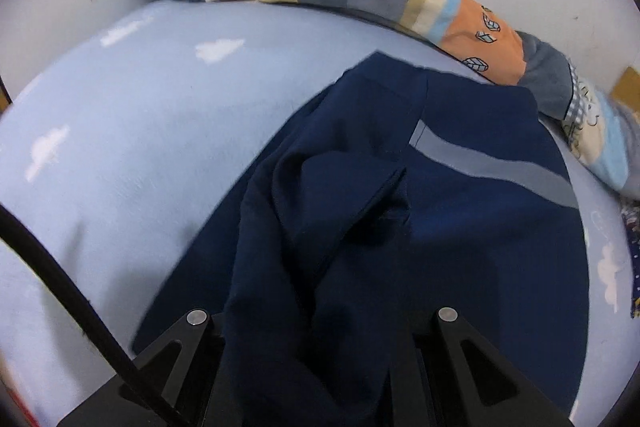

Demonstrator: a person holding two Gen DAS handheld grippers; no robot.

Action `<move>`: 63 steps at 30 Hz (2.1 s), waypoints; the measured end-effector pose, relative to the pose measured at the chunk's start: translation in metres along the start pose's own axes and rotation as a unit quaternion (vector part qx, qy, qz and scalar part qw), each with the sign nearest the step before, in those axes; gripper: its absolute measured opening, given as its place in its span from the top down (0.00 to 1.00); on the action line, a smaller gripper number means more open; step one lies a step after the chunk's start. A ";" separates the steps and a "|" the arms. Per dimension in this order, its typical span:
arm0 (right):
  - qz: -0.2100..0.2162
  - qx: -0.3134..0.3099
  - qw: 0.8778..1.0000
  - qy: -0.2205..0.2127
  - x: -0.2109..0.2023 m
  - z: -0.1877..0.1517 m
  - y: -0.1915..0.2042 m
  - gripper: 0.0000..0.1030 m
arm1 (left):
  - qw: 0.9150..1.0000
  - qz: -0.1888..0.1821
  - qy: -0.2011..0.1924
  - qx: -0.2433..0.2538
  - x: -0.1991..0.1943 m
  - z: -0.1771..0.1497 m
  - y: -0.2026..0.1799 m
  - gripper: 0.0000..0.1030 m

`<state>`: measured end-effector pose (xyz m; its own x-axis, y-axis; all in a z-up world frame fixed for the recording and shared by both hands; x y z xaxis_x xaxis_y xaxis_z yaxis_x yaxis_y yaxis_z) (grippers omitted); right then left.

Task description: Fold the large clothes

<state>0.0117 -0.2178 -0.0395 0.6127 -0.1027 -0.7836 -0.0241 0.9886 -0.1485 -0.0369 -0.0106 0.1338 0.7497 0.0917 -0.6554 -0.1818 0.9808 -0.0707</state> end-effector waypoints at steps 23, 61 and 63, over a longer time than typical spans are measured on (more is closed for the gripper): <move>0.109 -0.063 0.992 0.001 -0.021 -0.018 0.072 0.12 | 1.000 -0.005 0.000 0.007 0.005 -0.001 -0.010 0.10; 0.143 0.061 0.987 0.039 -0.061 -0.094 -0.125 0.86 | 0.976 -0.112 0.158 0.102 0.124 -0.120 -0.125 0.01; 0.166 0.086 0.982 0.011 -0.081 -0.085 -0.129 0.80 | 0.980 -0.123 0.124 0.097 0.111 -0.104 -0.129 0.01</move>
<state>-0.1020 -0.3468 -0.0086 0.5769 0.2275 -0.7845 -0.0847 0.9719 0.2195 0.0033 -0.1450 -0.0078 0.5735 -0.1730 -0.8007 0.1272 0.9844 -0.1216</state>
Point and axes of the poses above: each gripper's, at about its wrist camera, not at the fingertips, and x roughly the way its jaws point, y to its left, z to its top, the point moved 8 cm from there along x, roughly the way its jaws point, and after that the axes turned 1 degree about -x, right-handed, at the moved point
